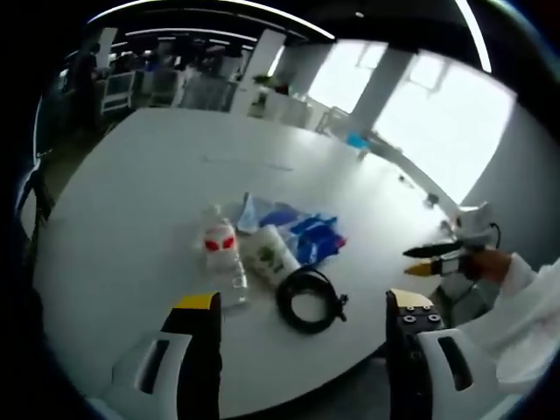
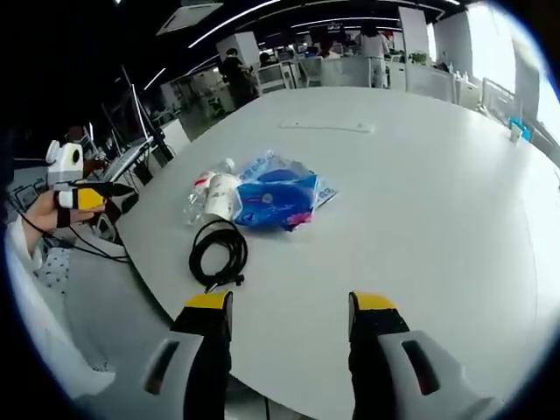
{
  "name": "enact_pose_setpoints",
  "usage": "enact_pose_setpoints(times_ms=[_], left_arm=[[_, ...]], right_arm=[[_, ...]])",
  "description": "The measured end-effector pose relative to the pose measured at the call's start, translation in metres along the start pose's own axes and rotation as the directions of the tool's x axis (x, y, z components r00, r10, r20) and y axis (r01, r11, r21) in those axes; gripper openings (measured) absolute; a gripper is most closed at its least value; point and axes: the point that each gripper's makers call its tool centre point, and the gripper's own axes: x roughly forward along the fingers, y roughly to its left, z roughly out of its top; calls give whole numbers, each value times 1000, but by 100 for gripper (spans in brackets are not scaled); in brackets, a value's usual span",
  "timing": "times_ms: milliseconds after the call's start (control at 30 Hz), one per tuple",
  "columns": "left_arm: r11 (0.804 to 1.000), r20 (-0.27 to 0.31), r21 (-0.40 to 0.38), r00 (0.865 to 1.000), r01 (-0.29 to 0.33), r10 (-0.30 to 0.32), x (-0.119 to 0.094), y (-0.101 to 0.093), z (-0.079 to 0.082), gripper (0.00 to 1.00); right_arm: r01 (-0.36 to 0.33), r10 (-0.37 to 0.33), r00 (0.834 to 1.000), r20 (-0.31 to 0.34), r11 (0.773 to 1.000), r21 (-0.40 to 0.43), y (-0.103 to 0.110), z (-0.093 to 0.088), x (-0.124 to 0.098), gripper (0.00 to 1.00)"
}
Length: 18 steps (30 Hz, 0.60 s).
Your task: Arrange the tabletop items into an orderly group along one side of the table until the central work area is clear of visible clutter.
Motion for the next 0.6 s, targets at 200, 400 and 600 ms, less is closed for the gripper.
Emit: enact_pose_setpoints(times_ms=[200, 400, 600], left_arm=[[1000, -13, 10, 1000, 12, -12, 9, -9, 0, 72], [1000, -29, 25, 999, 14, -13, 19, -14, 1, 71], [999, -46, 36, 999, 26, -24, 32, -22, 1, 69]], right_arm=[[-10, 9, 1000, -19, 1000, -25, 0, 1, 5, 51], [-25, 25, 1000, -19, 999, -36, 1, 4, 8, 51], [-36, 36, 999, -11, 998, -41, -1, 9, 10, 50]])
